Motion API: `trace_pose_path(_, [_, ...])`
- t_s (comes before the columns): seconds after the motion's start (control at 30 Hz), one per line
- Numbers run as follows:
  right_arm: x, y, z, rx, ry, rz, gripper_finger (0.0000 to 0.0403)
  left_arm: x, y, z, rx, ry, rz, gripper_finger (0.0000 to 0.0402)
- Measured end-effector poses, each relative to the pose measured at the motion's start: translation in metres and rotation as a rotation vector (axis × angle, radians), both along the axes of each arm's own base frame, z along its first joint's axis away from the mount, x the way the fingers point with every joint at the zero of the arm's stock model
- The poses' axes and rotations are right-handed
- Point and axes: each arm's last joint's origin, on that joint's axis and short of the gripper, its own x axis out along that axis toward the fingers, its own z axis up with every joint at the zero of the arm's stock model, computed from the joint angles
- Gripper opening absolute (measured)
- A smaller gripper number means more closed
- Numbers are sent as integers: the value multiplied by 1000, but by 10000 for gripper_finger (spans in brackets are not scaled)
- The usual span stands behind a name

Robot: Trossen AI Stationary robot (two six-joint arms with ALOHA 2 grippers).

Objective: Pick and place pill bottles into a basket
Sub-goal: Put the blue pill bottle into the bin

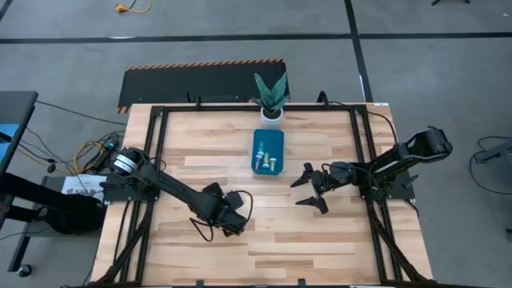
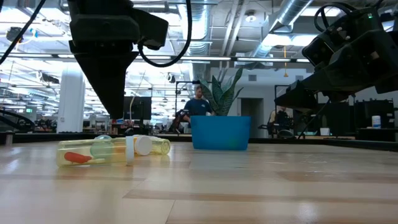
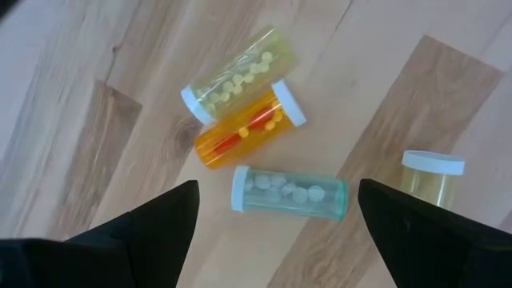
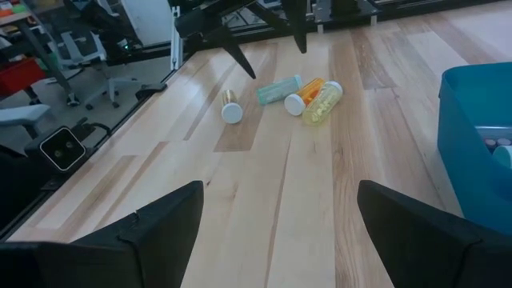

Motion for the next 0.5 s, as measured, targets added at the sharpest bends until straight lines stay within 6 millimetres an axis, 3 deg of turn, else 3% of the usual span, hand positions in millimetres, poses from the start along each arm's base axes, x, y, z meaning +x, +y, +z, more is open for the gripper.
trace_pose_path(0.5, [0, 0, 0, 0, 0, 0, 327, -4, 1, -17, -64, 22, -43, 332])
